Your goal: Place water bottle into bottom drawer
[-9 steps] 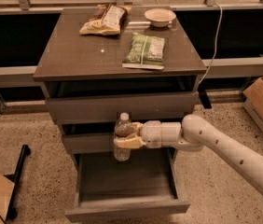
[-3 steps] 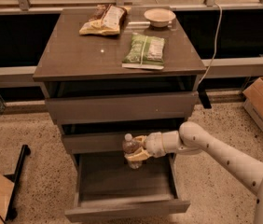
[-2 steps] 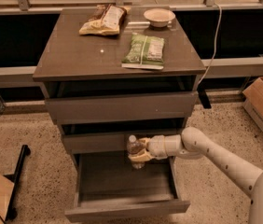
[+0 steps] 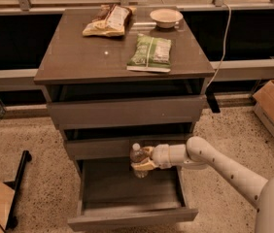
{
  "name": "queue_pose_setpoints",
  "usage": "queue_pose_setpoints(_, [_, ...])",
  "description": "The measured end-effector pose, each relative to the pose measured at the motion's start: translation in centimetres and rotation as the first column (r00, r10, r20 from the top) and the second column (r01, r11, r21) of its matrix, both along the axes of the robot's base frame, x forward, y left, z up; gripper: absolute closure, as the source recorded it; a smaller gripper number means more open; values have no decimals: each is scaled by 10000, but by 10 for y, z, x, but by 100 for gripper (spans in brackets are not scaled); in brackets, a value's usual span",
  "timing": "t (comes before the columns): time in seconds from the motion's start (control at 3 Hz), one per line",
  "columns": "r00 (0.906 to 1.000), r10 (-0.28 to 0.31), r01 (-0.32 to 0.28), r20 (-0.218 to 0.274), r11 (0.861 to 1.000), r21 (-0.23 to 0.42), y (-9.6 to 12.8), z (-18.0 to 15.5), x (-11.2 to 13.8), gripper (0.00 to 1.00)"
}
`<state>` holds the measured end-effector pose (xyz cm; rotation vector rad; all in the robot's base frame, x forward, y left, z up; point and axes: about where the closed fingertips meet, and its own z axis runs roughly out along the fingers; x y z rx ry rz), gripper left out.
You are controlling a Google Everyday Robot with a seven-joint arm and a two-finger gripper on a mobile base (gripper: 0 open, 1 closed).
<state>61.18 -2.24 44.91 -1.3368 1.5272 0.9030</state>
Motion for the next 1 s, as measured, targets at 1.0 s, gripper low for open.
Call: queue_pose_setpoints(1.0, [9991,384,-403,189,9922,1180,52,-75,-4,100])
